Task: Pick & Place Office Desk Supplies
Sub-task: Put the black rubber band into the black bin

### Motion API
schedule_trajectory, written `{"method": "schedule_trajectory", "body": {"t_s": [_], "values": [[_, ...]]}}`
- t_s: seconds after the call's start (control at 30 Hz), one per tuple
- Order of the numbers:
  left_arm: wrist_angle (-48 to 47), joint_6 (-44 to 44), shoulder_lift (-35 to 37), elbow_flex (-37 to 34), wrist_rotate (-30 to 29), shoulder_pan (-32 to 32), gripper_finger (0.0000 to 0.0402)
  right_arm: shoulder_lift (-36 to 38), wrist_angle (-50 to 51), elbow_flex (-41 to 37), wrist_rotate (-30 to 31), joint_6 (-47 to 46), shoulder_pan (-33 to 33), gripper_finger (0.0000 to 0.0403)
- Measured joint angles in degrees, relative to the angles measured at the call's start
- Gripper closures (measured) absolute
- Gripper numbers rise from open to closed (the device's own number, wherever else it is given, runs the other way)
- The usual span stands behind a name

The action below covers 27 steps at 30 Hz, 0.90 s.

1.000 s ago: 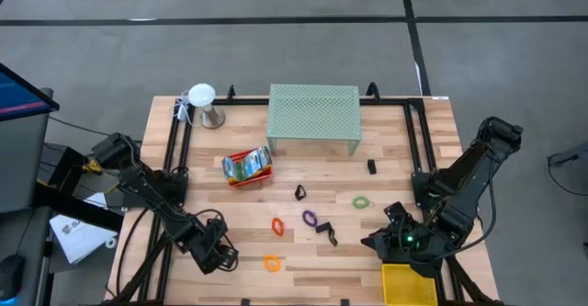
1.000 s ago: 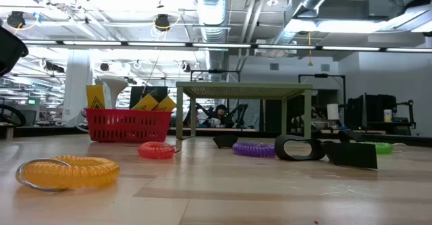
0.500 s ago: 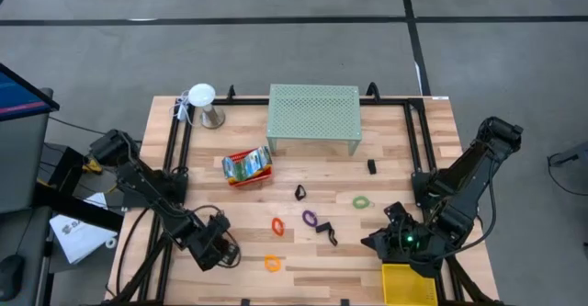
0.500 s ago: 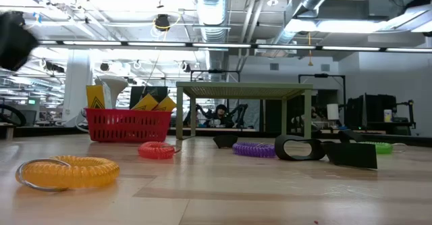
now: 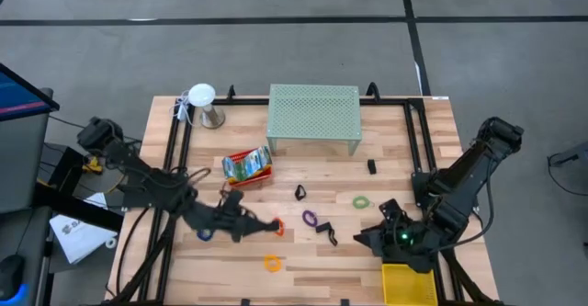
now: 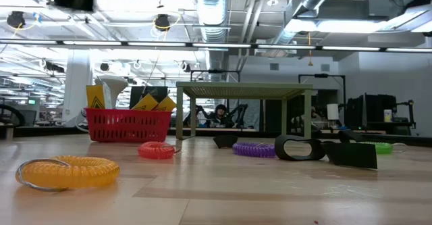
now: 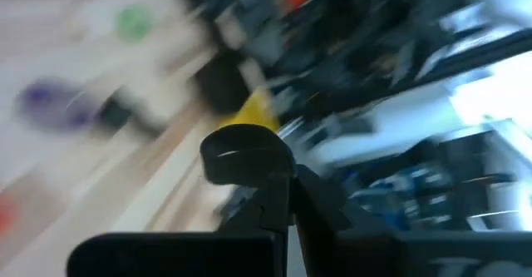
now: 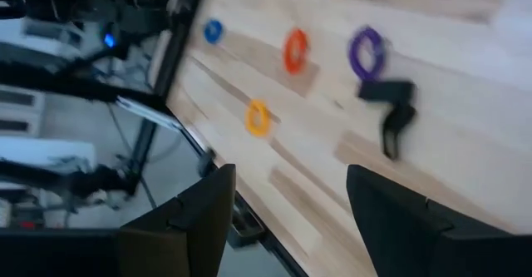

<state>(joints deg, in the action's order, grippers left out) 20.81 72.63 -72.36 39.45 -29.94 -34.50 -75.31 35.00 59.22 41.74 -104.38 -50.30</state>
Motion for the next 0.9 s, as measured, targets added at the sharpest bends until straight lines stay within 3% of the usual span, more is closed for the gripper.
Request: {"method": "schedule_trajectory", "body": {"t_s": [0.17,0.43,0.9], "values": [[11.5,-6.7,-0.6,0.1,4.7,6.0,0.0401,0.0,-6.0,0.0,3.5,3.9,3.4,0.0172],[14.1,-9.1,-3.4,2.2,9.1,10.0,0.0401,0.0,-18.9,0.0,4.4,16.5,10.4,0.0152],[16.0,-10.7,-9.9,7.6,10.3,10.1,0.0399,0.0,-32.0,0.0,-12.5,33.5,23.6,0.0147]]}}
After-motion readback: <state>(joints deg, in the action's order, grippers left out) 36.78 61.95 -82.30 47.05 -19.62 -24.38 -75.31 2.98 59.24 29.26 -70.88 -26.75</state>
